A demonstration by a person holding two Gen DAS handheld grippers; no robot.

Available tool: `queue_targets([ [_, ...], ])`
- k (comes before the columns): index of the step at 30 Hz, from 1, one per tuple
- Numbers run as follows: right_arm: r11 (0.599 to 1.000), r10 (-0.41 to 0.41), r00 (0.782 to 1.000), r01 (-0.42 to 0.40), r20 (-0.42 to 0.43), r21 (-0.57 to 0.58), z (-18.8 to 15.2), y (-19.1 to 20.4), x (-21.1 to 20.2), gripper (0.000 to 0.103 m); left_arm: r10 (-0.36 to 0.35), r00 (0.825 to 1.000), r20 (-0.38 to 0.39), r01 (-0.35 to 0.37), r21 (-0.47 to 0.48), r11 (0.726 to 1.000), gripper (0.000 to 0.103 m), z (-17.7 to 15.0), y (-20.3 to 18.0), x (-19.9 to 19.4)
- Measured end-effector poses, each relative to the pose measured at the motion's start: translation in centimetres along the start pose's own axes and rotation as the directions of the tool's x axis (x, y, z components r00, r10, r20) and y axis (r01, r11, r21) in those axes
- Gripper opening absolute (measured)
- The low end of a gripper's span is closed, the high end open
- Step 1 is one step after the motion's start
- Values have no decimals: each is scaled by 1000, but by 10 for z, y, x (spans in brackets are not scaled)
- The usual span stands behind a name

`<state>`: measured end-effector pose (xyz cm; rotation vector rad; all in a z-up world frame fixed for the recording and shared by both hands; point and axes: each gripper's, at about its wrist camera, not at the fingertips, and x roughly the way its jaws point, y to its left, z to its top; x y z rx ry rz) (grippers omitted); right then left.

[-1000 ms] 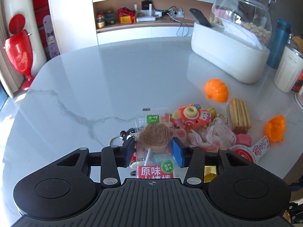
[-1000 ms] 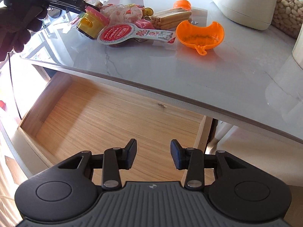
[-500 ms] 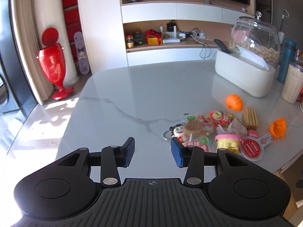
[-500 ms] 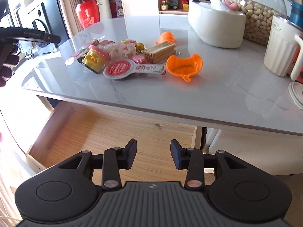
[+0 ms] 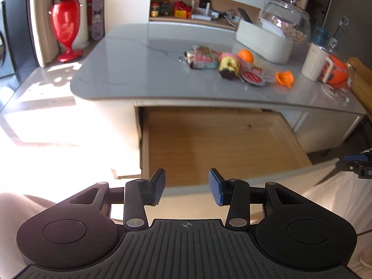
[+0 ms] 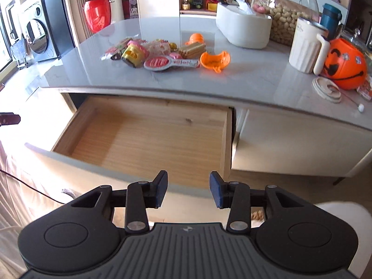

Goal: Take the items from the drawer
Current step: 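Push the empty drawer closed with both tools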

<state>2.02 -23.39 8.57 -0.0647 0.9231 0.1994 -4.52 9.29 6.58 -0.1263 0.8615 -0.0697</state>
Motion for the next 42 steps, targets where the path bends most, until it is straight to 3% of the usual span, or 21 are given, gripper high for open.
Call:
queue_targets([
  [4, 996, 85, 992, -81, -97, 43, -28, 20, 14, 39, -46, 996, -71, 49, 40, 998, 45, -26, -30, 19],
  [9, 993, 116, 982, -117, -152, 1, -42, 54, 36, 39, -66, 987, -148, 79, 84, 993, 45, -36, -55, 47],
  [15, 996, 87, 987, -88, -137, -7, -32, 60, 56, 39, -57, 979, -194, 76, 88, 993, 45, -32, -62, 79],
  [21, 999, 49, 988, -48, -147, 8, -19, 62, 83, 42, -37, 982, -184, 51, 72, 996, 45, -27, -59, 95],
  [24, 999, 40, 992, -39, -120, 10, -21, 63, 84, 43, -32, 985, -170, 44, 68, 997, 45, -26, -58, 98],
  [29, 992, 73, 995, -65, -70, 110, -13, 50, 91, 42, -59, 985, -159, 56, -20, 998, 45, -7, -45, 112],
  [33, 994, 41, 999, -38, -31, 105, 0, 52, 105, 42, -35, 989, -142, 31, -29, 999, 45, 10, -43, 125],
  [42, 995, -33, 997, 27, 65, 94, 33, 54, 141, 42, -8, 999, -37, 3, -140, 990, 44, 39, -33, 156],
])
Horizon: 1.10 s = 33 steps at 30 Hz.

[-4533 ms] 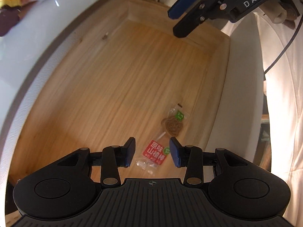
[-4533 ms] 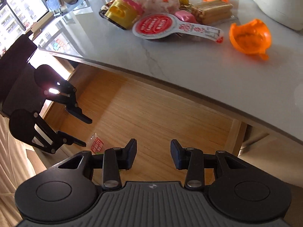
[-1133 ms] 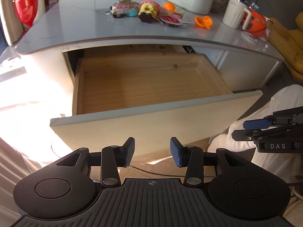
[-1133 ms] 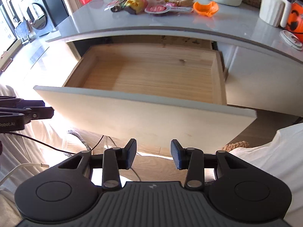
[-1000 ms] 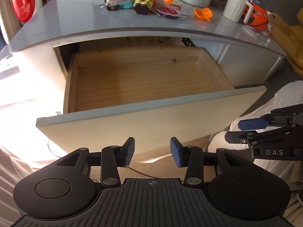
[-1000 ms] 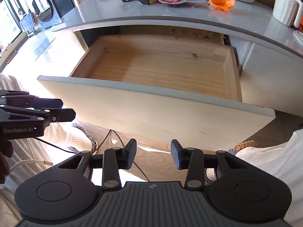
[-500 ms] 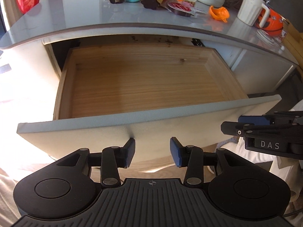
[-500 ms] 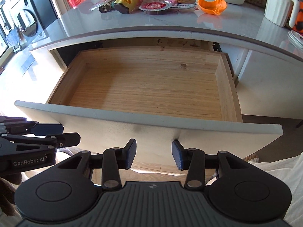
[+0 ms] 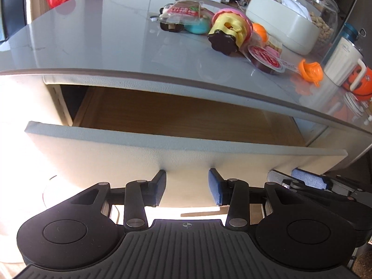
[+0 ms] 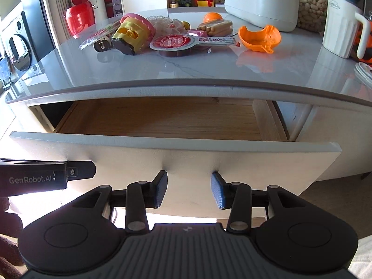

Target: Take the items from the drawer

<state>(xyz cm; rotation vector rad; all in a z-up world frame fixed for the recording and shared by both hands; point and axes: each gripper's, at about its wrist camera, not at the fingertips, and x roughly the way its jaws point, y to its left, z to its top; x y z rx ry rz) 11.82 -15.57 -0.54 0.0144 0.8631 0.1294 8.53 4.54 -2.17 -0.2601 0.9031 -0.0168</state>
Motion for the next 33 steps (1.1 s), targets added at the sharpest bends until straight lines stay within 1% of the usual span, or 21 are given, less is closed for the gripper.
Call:
queue_targets([
  [1, 1000, -6, 1000, 6, 9, 2, 3, 0, 4, 42, 4, 1000, 25, -4, 2, 1000, 44, -1, -1, 1],
  [2, 1000, -9, 1000, 9, 17, 4, 6, 0, 7, 42, 14, 998, 68, -15, 17, 1000, 44, -2, -3, 2],
  [4, 1000, -17, 999, 17, 34, 4, 12, 1, 15, 42, 45, 988, 148, -57, 80, 995, 44, -8, -10, 3],
  [5, 1000, -19, 999, 19, 42, 9, 14, 0, 18, 43, 56, 983, 175, -75, 102, 992, 44, -10, -12, 4],
  [11, 999, -27, 996, 24, 89, 33, 28, -1, 35, 43, 104, 951, 291, -148, 132, 980, 43, -3, -16, 18],
  [12, 999, -24, 995, 21, 100, 33, 30, -2, 39, 43, 104, 949, 296, -147, 126, 981, 43, -1, -16, 20],
  [13, 999, -22, 994, 18, 111, 33, 32, -3, 42, 43, 102, 950, 294, -139, 109, 984, 45, 1, -16, 20],
  [14, 999, -22, 993, 18, 113, 36, 32, -3, 42, 43, 95, 952, 292, -132, 107, 986, 53, 2, -17, 21],
  [15, 999, -24, 993, 20, 112, 37, 32, -2, 42, 43, 89, 953, 291, -129, 121, 984, 56, 3, -19, 22],
  [17, 999, -22, 993, 18, 118, 30, 31, -2, 41, 43, 73, 954, 289, -120, 147, 982, 70, 3, -22, 25],
  [24, 999, -2, 992, -2, 127, 33, 29, -5, 41, 43, 75, 956, 285, -118, 137, 983, 72, 4, -24, 27],
  [27, 1000, 7, 992, -11, 128, 25, 27, -8, 40, 39, 71, 957, 282, -116, 146, 982, 77, 2, -26, 28],
  [28, 1000, 9, 992, -12, 124, 25, 27, -9, 39, 39, 62, 959, 277, -108, 154, 982, 83, 3, -27, 29],
  [29, 1000, -4, 993, 1, 114, 30, 27, -12, 40, 39, 48, 962, 268, -96, 168, 981, 87, 3, -27, 30],
  [30, 999, -19, 995, 14, 103, 41, 27, -15, 41, 40, 46, 964, 262, -94, 172, 981, 86, 3, -27, 30],
  [32, 997, -15, 997, 9, 75, 78, 27, -24, 39, 40, 41, 968, 246, -80, 154, 985, 80, 4, -24, 25],
  [33, 995, -13, 998, 7, 66, 96, 26, -28, 36, 40, 36, 970, 240, -72, 140, 988, 79, 4, -21, 20],
])
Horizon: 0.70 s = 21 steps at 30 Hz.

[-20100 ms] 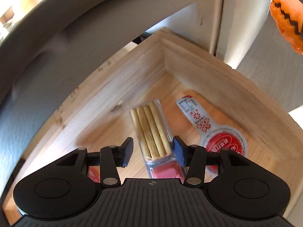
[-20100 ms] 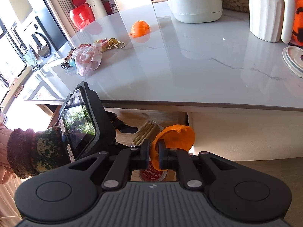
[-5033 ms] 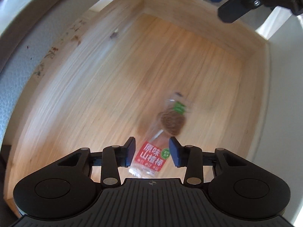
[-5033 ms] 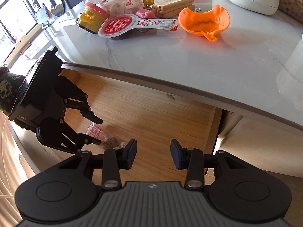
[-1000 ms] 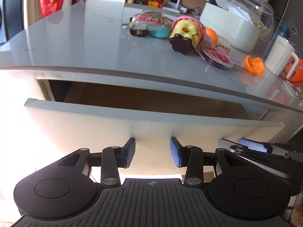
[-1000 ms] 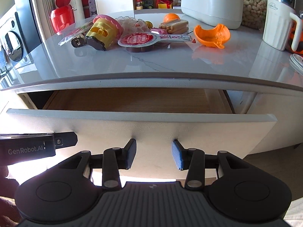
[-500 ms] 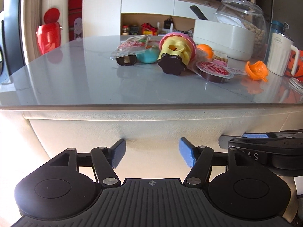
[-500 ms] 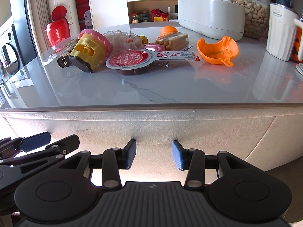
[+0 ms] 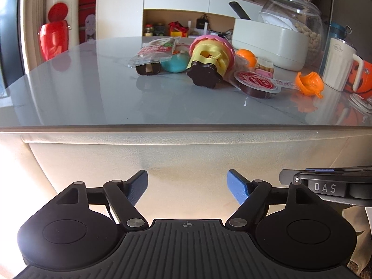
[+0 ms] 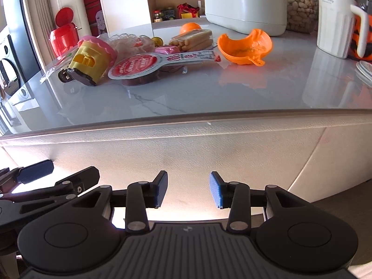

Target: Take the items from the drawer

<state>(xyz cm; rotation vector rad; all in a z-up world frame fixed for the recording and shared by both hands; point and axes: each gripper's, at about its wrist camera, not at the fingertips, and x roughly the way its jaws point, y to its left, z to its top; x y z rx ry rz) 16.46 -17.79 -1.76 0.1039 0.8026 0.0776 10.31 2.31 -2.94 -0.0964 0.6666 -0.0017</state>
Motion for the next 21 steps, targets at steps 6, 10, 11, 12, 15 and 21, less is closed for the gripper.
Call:
queue_targets([
  [6, 999, 42, 999, -42, 10, -11, -1, -2, -52, 40, -14, 1000, 3, 14, 4, 1000, 78, 5, 7, -63],
  [10, 997, 71, 997, -70, 23, -38, -20, 3, -103, 43, -38, 999, -7, 38, 14, 999, 78, -16, 11, -113],
  [11, 996, 72, 997, -71, 30, -47, -27, 4, -114, 44, -39, 999, -6, 39, 11, 999, 78, -24, 11, -122],
  [12, 996, 60, 997, -56, 45, -67, -37, 7, -128, 44, -39, 999, -11, 39, 1, 999, 78, -33, 12, -130],
  [15, 993, 33, 995, -22, 94, -118, -65, 15, -157, 47, -36, 997, -65, 33, -47, 998, 78, -58, 15, -137],
  [21, 986, 21, 989, 4, 145, -169, -95, 18, -163, 49, -2, 998, -55, 1, -8, 1000, 78, -60, 10, -137],
])
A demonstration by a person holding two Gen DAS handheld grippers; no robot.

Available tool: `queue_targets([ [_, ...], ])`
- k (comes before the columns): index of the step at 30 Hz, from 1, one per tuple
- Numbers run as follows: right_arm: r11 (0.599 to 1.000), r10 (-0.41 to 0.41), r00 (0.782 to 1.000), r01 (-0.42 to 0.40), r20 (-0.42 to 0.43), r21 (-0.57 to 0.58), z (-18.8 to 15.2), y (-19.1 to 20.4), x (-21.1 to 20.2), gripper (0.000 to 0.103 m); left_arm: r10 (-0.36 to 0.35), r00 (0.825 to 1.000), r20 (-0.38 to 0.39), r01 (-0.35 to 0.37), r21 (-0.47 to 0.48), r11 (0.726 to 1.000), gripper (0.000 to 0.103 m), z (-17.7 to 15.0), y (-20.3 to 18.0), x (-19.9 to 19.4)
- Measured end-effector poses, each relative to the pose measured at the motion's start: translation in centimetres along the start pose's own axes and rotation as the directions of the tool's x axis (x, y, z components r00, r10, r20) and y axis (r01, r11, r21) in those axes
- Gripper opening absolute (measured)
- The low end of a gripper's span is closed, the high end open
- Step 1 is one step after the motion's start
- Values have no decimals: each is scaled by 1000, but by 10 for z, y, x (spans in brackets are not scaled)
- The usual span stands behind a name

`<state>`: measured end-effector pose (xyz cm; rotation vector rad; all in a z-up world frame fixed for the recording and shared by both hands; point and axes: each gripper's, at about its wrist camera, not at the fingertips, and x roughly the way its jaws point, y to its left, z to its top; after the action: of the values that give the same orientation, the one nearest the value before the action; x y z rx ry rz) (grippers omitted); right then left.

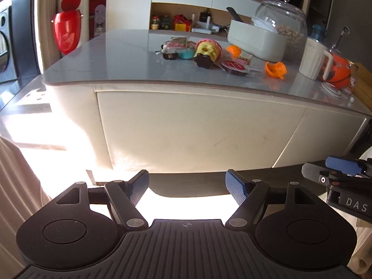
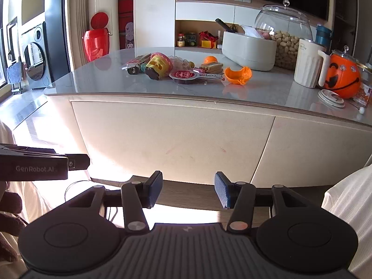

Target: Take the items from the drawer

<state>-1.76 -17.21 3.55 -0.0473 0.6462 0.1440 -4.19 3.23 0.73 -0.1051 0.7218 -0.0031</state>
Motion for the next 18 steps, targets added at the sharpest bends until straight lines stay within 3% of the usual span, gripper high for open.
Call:
queue_targets([
  [5, 999, 4, 999, -3, -34, 55, 0, -10, 9, 51, -4, 1000, 2, 4, 52, 999, 78, -1, -7, 1],
  [18, 999, 24, 999, -22, -45, 28, -1, -5, 10, 59, -9, 1000, 12, 8, 83, 997, 78, -2, -12, 0],
])
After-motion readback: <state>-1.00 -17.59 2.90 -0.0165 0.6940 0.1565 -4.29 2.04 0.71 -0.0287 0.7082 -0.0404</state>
